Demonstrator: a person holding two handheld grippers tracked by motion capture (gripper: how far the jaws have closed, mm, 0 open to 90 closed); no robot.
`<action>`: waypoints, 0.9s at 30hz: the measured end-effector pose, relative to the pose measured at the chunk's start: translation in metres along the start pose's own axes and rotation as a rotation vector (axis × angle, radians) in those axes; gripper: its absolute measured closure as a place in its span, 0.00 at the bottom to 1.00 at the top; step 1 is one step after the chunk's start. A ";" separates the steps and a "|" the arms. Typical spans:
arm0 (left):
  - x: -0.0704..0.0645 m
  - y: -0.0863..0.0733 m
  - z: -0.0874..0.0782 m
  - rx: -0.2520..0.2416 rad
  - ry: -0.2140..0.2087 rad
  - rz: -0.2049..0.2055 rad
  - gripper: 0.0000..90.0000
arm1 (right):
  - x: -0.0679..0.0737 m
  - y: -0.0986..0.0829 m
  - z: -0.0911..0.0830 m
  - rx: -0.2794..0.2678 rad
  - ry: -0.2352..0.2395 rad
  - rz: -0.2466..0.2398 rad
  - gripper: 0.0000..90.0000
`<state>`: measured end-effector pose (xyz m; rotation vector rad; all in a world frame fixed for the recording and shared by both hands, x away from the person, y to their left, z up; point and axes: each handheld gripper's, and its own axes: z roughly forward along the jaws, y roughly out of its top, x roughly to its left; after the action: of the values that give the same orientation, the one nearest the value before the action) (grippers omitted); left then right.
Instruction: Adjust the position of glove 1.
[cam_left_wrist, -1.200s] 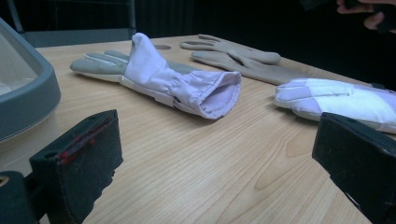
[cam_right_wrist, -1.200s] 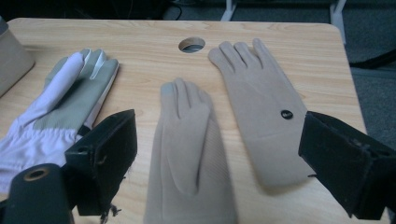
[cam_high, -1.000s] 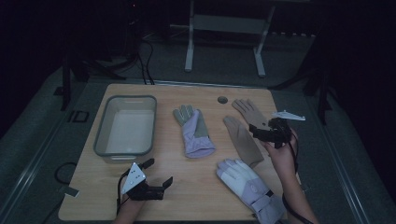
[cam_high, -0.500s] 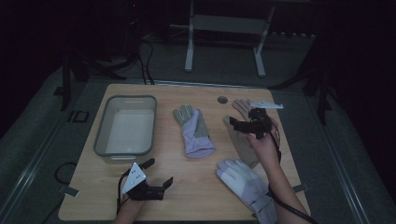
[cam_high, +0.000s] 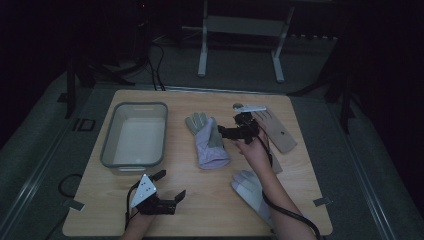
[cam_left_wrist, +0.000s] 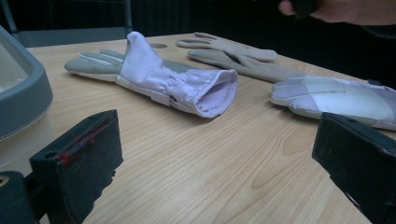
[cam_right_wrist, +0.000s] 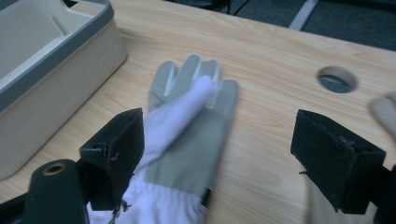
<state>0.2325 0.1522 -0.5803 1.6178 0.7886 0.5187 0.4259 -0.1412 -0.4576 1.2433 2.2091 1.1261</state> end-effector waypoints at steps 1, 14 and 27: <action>0.000 0.000 0.000 0.000 0.000 0.001 0.02 | 0.005 0.002 0.010 0.004 0.005 -0.003 0.19; 0.000 0.000 0.000 -0.003 -0.004 -0.002 0.02 | 0.010 0.001 0.067 0.138 -0.010 0.020 0.19; -0.001 0.000 0.000 -0.002 -0.011 0.011 0.02 | 0.014 -0.007 0.102 0.211 -0.035 0.034 0.28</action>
<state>0.2320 0.1510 -0.5804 1.6230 0.7718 0.5180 0.4794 -0.0839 -0.5245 1.3779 2.3363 0.8945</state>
